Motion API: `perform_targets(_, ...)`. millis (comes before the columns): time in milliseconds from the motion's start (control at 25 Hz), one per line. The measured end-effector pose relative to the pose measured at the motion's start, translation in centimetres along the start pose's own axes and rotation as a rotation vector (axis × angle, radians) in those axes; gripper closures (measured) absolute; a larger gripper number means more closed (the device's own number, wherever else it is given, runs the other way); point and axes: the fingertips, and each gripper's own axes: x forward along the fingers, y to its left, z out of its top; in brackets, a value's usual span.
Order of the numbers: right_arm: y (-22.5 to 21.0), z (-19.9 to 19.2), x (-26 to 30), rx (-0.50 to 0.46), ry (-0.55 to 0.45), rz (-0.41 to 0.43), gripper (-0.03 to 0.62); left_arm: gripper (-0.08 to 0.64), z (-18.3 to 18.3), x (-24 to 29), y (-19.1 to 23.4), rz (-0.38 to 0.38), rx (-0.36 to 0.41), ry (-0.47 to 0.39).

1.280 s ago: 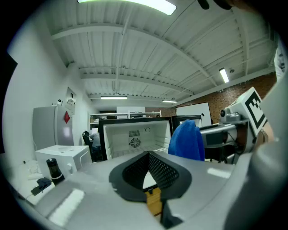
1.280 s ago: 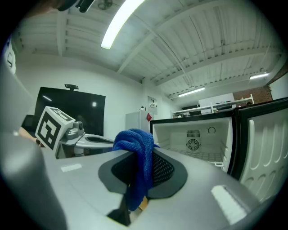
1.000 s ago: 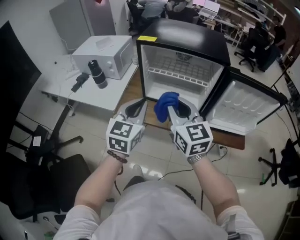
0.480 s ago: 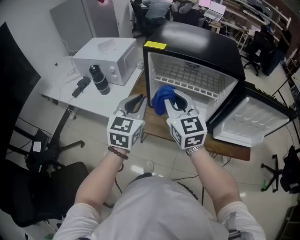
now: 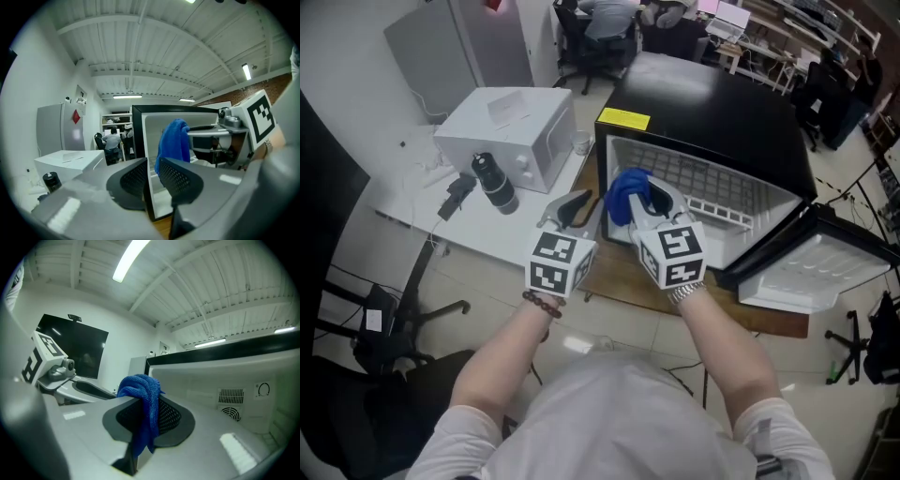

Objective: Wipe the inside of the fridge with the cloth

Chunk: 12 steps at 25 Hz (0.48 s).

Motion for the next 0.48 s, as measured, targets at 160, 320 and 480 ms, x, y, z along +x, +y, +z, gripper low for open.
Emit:
perform_targets(160,-1.0,-0.6,2.6,0.004,0.007,-0.016,0.538,0.476,-0.5,2.1,1.4,-0.023,-0.002,0.021)
perform_targets(320,-1.6,-1.1,4.7,0.005,0.010,-0.022,0.540,0.465,-0.5,3.8,2.3,-0.041,0.004,0.021)
perform_targets(480,-2.0,-1.3,6.1,0.004,0.000,-0.029,0.541,0.460,-0.5,5.0,2.7,-0.060,0.007,0.009)
